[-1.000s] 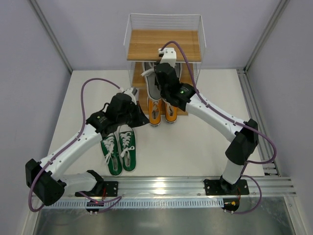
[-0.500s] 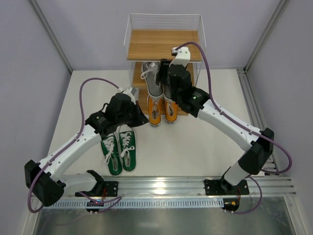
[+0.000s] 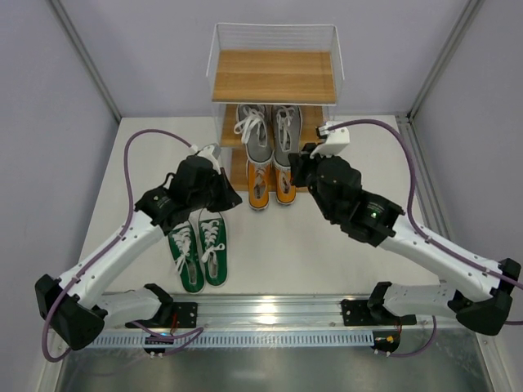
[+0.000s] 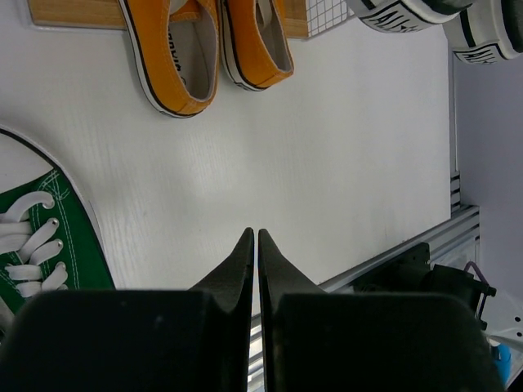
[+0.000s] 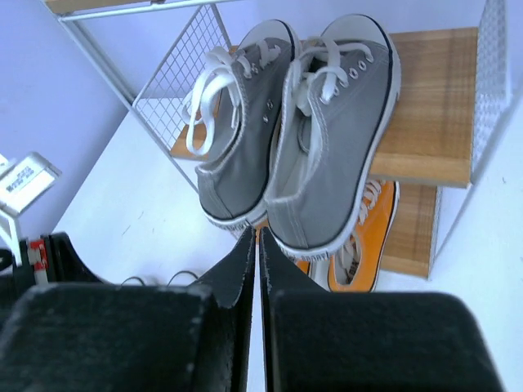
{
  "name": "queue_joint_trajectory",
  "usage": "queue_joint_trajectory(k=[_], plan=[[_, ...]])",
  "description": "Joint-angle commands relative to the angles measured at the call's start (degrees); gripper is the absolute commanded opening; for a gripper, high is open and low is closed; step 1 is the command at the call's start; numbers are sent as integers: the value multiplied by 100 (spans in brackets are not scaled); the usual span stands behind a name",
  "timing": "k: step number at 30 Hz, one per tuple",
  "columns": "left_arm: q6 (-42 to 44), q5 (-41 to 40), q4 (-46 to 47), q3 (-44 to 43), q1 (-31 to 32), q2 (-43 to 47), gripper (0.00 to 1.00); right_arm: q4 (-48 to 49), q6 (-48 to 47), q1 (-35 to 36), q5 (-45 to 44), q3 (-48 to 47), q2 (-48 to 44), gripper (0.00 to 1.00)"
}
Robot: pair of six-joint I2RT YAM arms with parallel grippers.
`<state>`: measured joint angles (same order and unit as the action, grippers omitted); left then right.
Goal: Place and organize the shoes onto the shoe shelf
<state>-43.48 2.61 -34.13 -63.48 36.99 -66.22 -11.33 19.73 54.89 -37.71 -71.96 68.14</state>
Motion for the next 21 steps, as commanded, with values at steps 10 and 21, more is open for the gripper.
queue_joint_trajectory(k=[10,21], plan=[[253,-172,-392,187,-324,671,0,-1442,1664,835,1178,885,-312,4],[-265,-2343,-1737,222,-737,1408,0,-19,2651,2323,1547,1257,1156,27]])
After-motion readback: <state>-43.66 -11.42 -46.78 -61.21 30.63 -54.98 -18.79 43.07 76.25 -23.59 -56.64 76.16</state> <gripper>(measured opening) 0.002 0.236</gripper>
